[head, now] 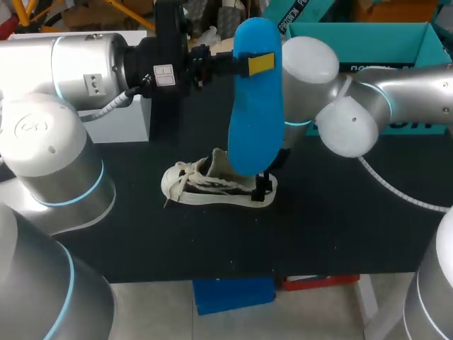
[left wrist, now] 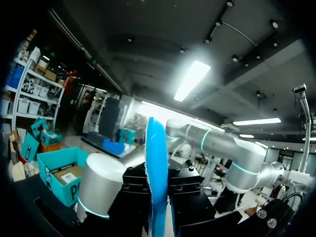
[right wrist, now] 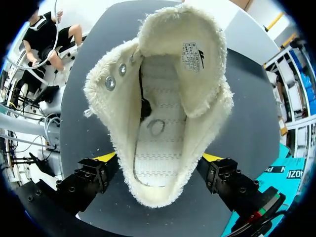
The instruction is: Take the shoe out of the shoebox, open the shoe tongue, remove and reinsert the insole, then place the shoe into the shoebox
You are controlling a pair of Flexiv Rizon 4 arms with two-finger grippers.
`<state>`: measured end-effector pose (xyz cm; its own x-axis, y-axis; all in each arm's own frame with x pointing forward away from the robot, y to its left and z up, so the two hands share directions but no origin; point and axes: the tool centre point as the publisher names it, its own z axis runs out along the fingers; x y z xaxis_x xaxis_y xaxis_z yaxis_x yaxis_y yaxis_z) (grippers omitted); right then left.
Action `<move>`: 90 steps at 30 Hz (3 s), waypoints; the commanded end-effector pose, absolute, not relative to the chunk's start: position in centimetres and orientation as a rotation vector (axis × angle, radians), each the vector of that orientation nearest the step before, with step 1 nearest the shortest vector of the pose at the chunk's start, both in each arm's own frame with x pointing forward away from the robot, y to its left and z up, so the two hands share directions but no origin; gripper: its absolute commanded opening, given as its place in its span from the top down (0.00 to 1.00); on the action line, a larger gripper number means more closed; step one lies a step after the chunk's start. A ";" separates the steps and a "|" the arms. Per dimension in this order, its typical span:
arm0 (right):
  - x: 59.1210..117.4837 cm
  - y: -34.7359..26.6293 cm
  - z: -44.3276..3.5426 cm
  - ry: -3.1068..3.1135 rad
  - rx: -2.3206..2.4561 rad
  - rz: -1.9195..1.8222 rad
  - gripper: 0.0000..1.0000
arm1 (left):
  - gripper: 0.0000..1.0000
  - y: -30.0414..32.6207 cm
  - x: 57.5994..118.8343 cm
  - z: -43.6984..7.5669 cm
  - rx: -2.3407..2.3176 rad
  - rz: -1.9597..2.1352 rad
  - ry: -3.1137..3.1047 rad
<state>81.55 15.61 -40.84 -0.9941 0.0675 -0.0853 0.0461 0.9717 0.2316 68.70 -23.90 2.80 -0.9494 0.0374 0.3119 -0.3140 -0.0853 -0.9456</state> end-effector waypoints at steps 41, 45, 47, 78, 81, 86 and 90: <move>81.9 14.3 -41.7 2.742 0.123 1.381 0.00 | 1.00 -24.0 68.7 2.8 0.307 2.125 -1.949; 81.9 14.4 -42.2 2.735 0.143 1.411 0.00 | 1.00 -24.0 68.7 2.8 0.307 2.125 -1.949; 81.8 14.4 -42.5 2.732 0.150 1.420 0.00 | 1.00 -24.0 68.7 2.8 0.307 2.125 -1.949; 82.3 13.3 -40.2 2.948 0.111 0.966 0.00 | 1.00 -24.0 68.7 2.8 0.307 2.125 -1.949; 82.8 13.9 -40.1 3.002 0.081 0.845 0.00 | 1.00 -24.0 68.7 2.8 0.307 2.125 -1.949; 83.4 14.8 -39.8 3.087 0.050 0.609 0.00 | 1.00 -24.0 68.7 2.8 0.307 2.125 -1.949; 84.1 15.6 -39.4 3.117 0.004 0.459 0.00 | 1.00 -24.0 68.7 2.8 0.307 2.125 -1.949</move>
<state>83.09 14.50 -39.69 -0.9998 0.0140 -0.0102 0.0058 0.8263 0.5631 68.71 -23.90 2.78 -0.9494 0.0374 0.3119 -0.3140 -0.0861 -0.9455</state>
